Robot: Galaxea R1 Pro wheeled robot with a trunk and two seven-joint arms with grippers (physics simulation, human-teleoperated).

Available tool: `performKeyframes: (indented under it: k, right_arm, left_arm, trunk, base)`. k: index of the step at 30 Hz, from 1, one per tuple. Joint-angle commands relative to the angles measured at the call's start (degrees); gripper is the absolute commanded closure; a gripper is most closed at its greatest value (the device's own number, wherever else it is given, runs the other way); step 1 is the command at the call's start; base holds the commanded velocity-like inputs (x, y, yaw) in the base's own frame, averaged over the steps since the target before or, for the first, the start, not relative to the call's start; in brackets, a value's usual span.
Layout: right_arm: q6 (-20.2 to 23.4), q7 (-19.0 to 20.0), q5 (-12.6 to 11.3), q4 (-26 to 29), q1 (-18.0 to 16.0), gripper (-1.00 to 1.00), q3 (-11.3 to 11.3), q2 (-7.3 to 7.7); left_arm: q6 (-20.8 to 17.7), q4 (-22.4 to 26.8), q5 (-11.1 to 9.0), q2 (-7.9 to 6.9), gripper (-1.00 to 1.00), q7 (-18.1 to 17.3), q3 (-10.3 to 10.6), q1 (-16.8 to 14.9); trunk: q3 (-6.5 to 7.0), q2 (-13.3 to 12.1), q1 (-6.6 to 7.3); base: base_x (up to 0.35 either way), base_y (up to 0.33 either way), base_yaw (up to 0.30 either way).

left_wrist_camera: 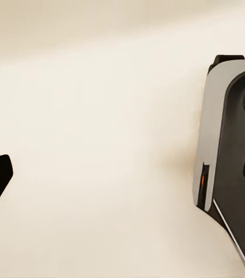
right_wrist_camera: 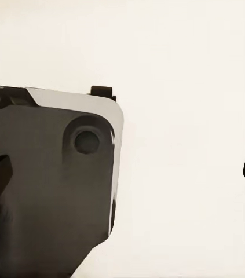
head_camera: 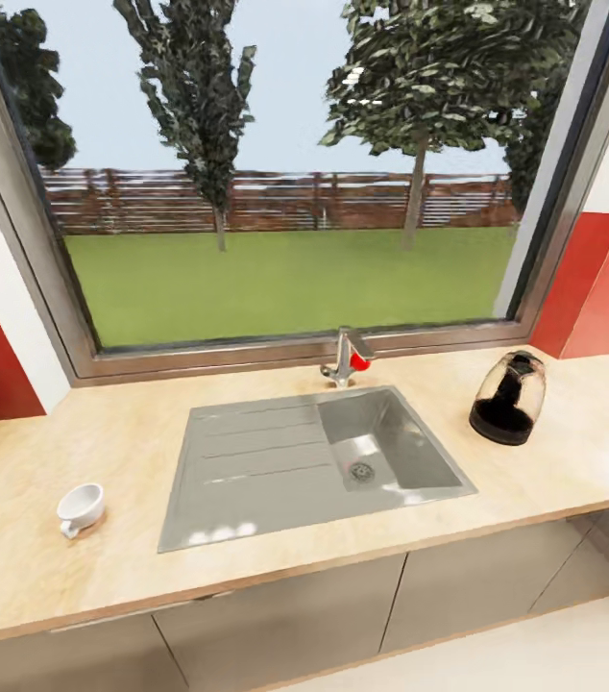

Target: Set up a coffee station on the kitchen countertop: keep the coffee maker on the countertop, move the bottle of coffee from the kitchen shelf to the counter next to the coffee maker, place a paper coffee filter on top of the coffee maker, put the saucer next to the coffee maker with the coffee cup on the saucer, and place the electric kettle next to the coffee maker.

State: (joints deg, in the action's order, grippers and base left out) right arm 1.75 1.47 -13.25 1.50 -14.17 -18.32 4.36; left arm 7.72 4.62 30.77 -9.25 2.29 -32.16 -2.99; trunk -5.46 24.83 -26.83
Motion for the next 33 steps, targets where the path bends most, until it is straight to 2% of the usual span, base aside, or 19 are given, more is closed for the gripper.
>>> performKeyframes:
  k: [1,8,33]
  right_arm:
    - [0.1,0.2,-0.6,0.1,0.5,-1.00,-0.5,0.11]
    - [0.2,0.2,-0.5,0.1,1.0,-1.00,-0.7,0.02]
    - [-0.1,0.3,-0.7,0.3,1.1,-1.00,-0.7,-0.49]
  left_arm:
    - [0.3,-0.1,0.6,0.01,-1.00,0.2,-0.4,0.0]
    - [0.3,-0.7,0.6,0.10,-1.00,0.3,-0.4,0.1]
    - [0.3,-1.1,0.7,0.29,-1.00,0.3,-0.2,0.1]
  trunk:
    - [-0.11,0.1,-0.05]
    - [-0.11,0.1,-0.05]
    - [-0.11,0.1,-0.05]
  base:
    - [0.239,-0.197,-0.246]
    - [0.199,-0.214,-0.198]
    - [0.006,-0.278,-0.004]
